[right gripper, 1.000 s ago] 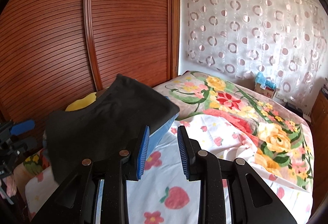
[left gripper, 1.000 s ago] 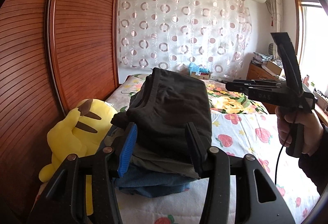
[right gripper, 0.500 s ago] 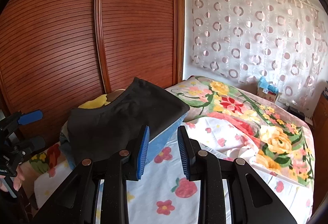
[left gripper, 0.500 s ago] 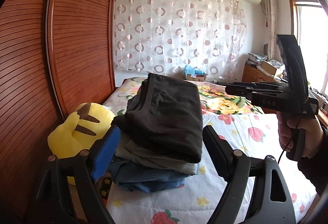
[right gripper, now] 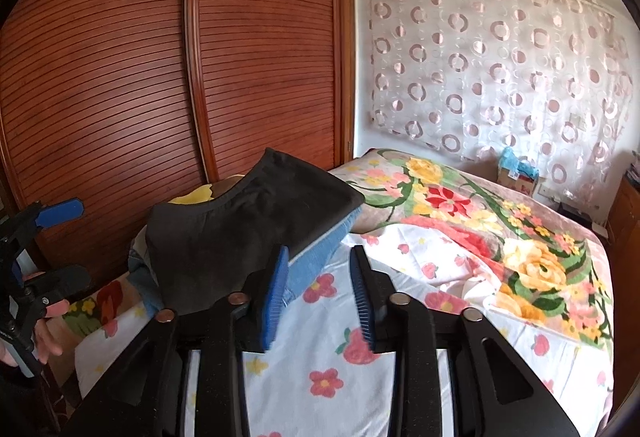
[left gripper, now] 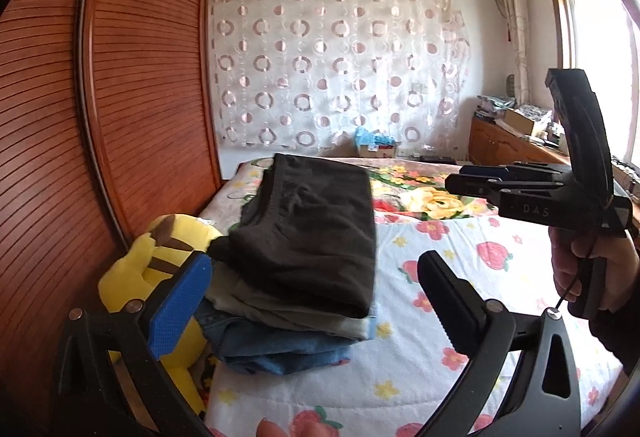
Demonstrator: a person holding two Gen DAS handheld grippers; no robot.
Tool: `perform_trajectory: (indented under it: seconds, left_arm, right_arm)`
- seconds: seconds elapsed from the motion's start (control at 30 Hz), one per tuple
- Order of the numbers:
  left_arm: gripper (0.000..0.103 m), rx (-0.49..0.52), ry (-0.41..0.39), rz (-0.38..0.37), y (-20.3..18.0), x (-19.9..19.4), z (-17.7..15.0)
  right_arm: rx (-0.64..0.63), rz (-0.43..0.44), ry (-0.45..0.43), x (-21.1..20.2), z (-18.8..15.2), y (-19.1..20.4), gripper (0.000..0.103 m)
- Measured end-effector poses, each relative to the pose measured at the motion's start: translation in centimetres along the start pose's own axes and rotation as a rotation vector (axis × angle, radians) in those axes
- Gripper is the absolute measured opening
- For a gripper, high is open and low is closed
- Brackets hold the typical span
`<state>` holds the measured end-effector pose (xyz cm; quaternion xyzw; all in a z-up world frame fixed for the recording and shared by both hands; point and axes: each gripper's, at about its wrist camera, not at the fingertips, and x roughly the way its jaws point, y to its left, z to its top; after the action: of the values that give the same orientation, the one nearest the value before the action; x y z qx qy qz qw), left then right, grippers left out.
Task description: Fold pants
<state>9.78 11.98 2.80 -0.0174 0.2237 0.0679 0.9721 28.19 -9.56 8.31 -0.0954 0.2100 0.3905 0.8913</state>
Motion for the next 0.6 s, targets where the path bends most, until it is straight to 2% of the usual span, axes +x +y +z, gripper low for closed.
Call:
perform_trajectory:
  seconds: [0.13,0.27,0.37,0.6]
  left_arm:
    - [0.103,0.018,0.017,-0.019,-1.4,0.1,-0.2]
    - [0.103,0.038,0.011,-0.048,-3.3,-0.1,-0.5]
    - [0.103,0.037,0.019,-0.107,-4.7,-0.2,-0.6]
    - [0.103,0.052,0.045,-0.171,-8.1,-0.3,-1.0]
  right_arm:
    - [0.036,-0.031,-0.003,-1.9,-1.3,0.0,0.05]
    - [0.072,-0.062,-0.004,-4.2,-3.0,0.2,0.056]
    - [0.099,-0.099,-0.005,-6.3,-4.3,0.5,0.06]
    - [0.159,-0.223,-0.015,-10.5,-6.5,1.2,0.062]
